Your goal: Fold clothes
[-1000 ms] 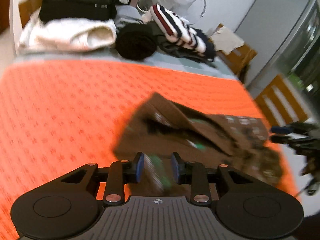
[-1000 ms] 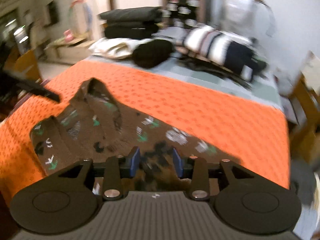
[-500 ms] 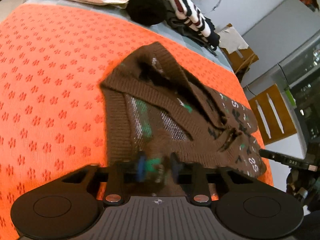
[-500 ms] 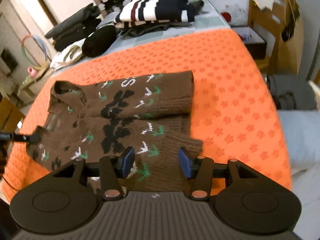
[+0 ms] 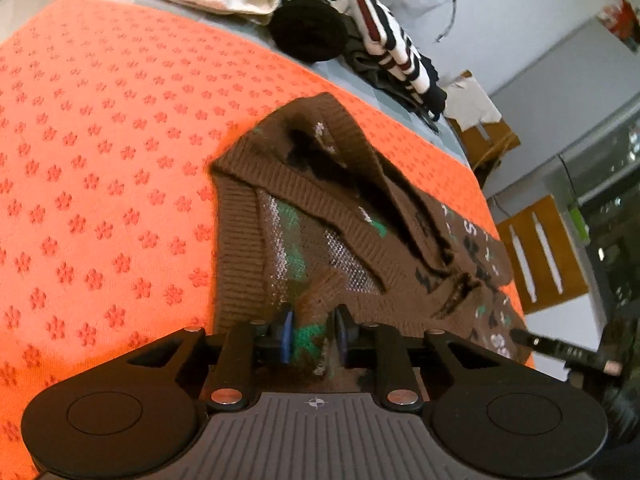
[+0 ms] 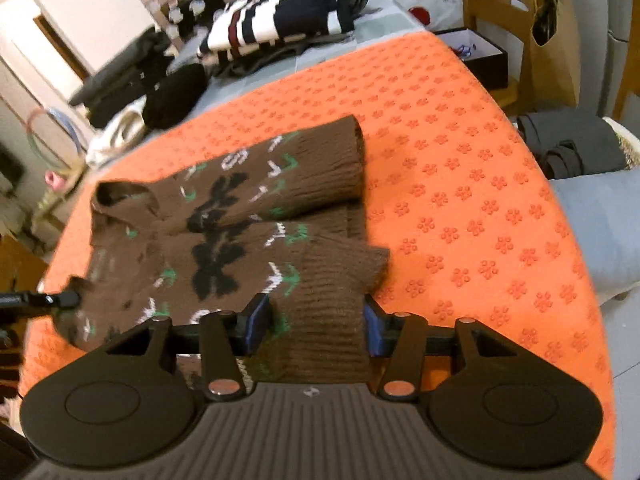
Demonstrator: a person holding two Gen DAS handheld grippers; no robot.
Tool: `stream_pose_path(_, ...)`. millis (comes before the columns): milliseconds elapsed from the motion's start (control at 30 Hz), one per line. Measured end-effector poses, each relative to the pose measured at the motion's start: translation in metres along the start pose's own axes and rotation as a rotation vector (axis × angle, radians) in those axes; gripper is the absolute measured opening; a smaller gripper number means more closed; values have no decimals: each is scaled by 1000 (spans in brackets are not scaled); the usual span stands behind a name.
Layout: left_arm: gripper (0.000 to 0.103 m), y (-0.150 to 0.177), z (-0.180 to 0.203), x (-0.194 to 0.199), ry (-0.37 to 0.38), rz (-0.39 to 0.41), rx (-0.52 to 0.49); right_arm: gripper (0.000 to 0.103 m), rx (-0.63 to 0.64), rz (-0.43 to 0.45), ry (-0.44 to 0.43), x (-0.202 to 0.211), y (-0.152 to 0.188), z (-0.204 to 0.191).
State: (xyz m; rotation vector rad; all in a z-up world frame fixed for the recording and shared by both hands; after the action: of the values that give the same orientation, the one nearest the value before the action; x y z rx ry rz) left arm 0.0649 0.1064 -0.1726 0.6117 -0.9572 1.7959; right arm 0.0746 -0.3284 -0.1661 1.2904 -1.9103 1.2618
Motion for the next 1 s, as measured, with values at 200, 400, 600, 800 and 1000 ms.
stream_pose_path(200,14,12,-6,26,89,21,94,11,-51,-14,-39,20,3,2)
stream_pose_path(400,14,36,-10,24,27,-72,104,11,46,-43,30,24,5,-7)
stream_pose_path(600,21,33,3,17,-57,-25,15,29,167,-63,122,24,5,-15)
stream_pose_path(800,46,5,21,43,-99,72,-154,39,357,-81,150,15,-9,-36)
stream_pose_path(1000,54,-43,28,37,-212,105,-323,41,591,-98,137,-2,-31,-65)
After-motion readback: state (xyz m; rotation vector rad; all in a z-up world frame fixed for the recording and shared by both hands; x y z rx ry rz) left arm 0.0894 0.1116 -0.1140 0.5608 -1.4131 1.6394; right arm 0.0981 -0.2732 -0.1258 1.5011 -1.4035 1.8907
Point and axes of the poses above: each gripper's, at about its wrist camera, not at the fingertips, and x roughly against the way its jaws point, z to its right, y to its underside, the point moved 4 cm from there along -x, roughly the way its jaws point, and after that the axes turned 7 degrees about -z, right-handed, at the moved point
